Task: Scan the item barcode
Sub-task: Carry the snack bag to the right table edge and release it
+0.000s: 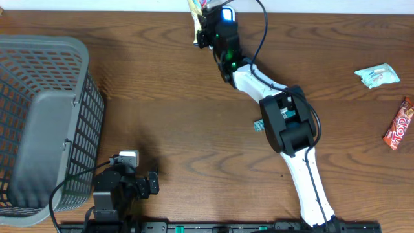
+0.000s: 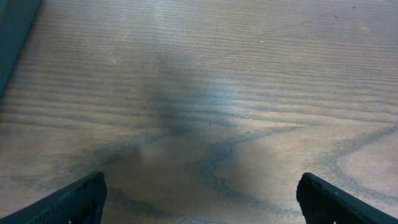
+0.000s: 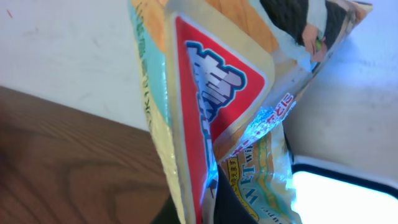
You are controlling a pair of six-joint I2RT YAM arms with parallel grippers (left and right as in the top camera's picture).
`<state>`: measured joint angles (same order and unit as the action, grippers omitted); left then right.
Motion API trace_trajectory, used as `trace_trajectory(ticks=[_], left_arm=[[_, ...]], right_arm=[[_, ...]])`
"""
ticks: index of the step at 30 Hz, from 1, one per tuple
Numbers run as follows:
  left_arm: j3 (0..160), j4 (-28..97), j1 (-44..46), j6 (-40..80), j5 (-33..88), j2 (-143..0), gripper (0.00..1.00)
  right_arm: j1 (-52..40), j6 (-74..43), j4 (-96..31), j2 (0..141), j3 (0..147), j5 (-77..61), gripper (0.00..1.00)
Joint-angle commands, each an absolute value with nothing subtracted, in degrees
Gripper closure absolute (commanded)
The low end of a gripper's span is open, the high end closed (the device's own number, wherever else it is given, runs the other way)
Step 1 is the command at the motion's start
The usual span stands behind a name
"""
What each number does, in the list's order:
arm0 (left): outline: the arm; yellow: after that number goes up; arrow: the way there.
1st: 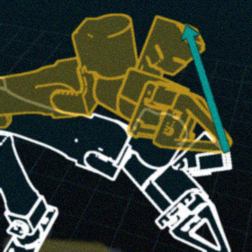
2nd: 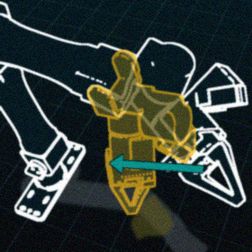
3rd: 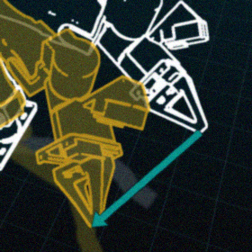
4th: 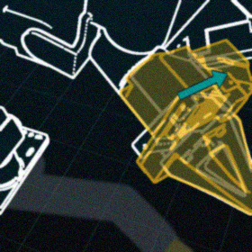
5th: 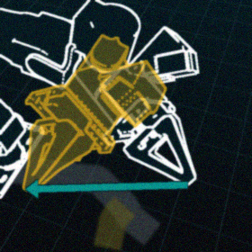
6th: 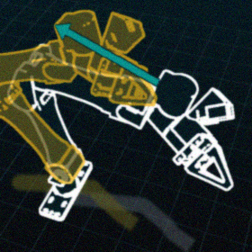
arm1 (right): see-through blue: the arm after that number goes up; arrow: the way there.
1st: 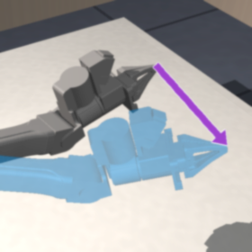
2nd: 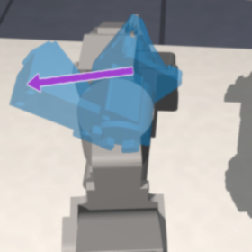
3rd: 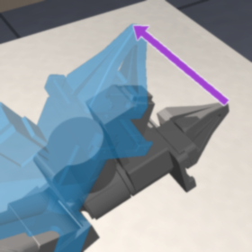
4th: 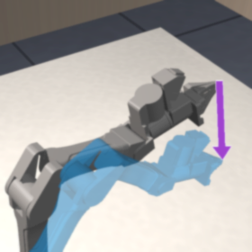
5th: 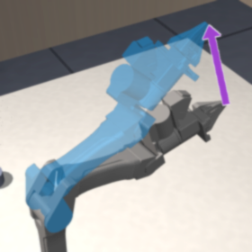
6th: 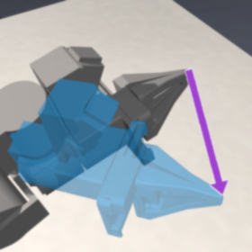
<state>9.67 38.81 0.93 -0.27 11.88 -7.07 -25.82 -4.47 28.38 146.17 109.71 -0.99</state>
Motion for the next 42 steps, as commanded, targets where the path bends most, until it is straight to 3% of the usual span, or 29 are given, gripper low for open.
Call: trace_trajectory(ticks=[1, 10, 17, 25, 31, 35, 42], left_arm=[[9.37, 39.51, 0.95, -0.84, 11.94, -6.98, 0.02], [9.37, 39.51, 0.95, -0.84, 11.94, -6.98, 0.02], [9.37, 39.51, 0.95, -0.84, 11.94, -6.98, 0.02], [9.37, 39.51, 0.95, -0.84, 11.94, -6.98, 0.02], [9.37, 39.51, 0.95, -0.84, 11.94, -6.98, 0.02], [9.37, 39.51, 0.95, -0.84, 11.94, -6.98, 0.02], [9.37, 39.48, 0.95, -0.84, 11.94, -6.98, 0.02]], right_arm=[[-26.20, 0.58, 29.63, 145.51, 110.19, 3.05, 0.99], [-25.67, 0.97, 21.17, 139.68, 110.26, 7.44, 0.99], [-24.16, 3.31, -3.77, 122.04, 110.26, 8.43, 0.99], [-15.11, 2.72, -34.98, 106.08, 110.26, 21.23, 0.99], [-0.34, -13.58, -57.89, 106.28, 108.42, 27.99, 0.99], [7.25, -18.87, -58.43, 107.39, 101.91, 28.01, 0.99], [17.78, -18.28, -42.87, 107.66, 85.32, 30.89, 0.99]])
